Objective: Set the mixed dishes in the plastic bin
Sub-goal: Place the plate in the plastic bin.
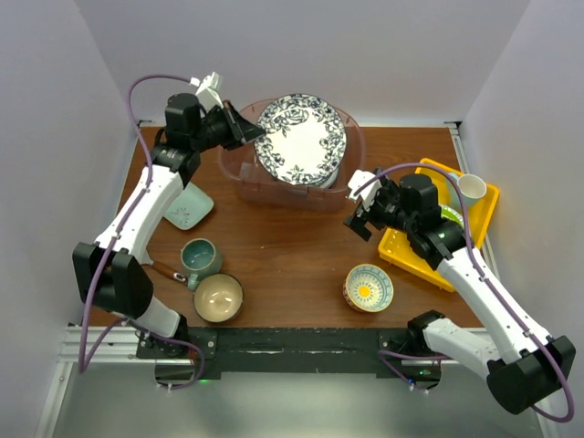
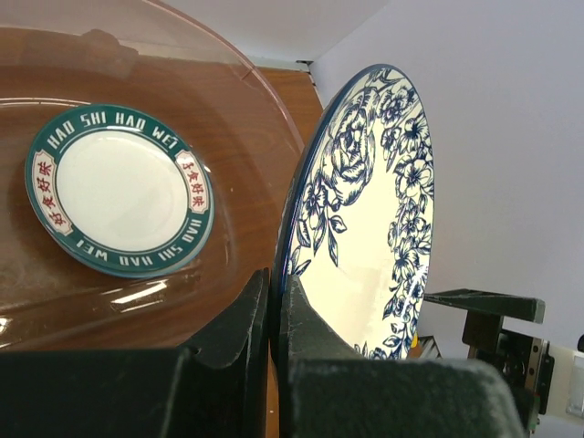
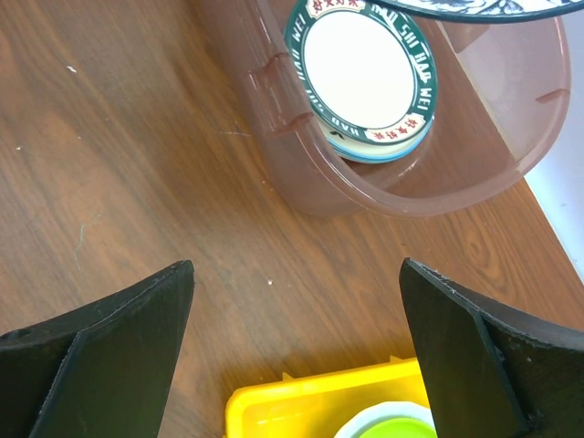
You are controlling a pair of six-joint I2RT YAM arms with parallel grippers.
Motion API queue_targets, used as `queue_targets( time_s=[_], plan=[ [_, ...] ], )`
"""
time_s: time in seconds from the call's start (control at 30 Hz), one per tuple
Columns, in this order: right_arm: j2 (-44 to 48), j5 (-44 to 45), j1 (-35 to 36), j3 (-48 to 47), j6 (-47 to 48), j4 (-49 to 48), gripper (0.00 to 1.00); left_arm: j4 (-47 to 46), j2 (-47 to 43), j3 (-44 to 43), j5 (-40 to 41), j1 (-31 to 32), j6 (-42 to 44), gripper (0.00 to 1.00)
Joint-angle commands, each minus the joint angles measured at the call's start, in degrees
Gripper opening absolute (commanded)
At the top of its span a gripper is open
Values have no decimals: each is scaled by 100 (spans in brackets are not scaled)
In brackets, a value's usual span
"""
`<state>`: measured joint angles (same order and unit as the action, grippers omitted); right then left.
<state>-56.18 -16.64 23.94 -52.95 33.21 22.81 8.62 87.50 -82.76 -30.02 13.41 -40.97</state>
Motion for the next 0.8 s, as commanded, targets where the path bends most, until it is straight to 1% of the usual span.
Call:
queue_targets(
  time_s=[0.0,0.3,0.33,0.4,0.77],
  plan=[
    [99,144,31,74,36,-224,98,-880,108,-758,-83,-67,-306,0],
    [73,205,66,109,63,-250,98,-871,671,-1102,-39,-67,-236,0],
    [64,214,58,118,71,-250,98,-714,715,-1119,-39,-75,-236,0],
    [55,214,58,118,80,-259,98,-686,829,-1198,-48,-75,-227,0],
    [20,223,58,144,98,-268,98,-643,1181,-1339,-65,-93,-157,0]
  ],
)
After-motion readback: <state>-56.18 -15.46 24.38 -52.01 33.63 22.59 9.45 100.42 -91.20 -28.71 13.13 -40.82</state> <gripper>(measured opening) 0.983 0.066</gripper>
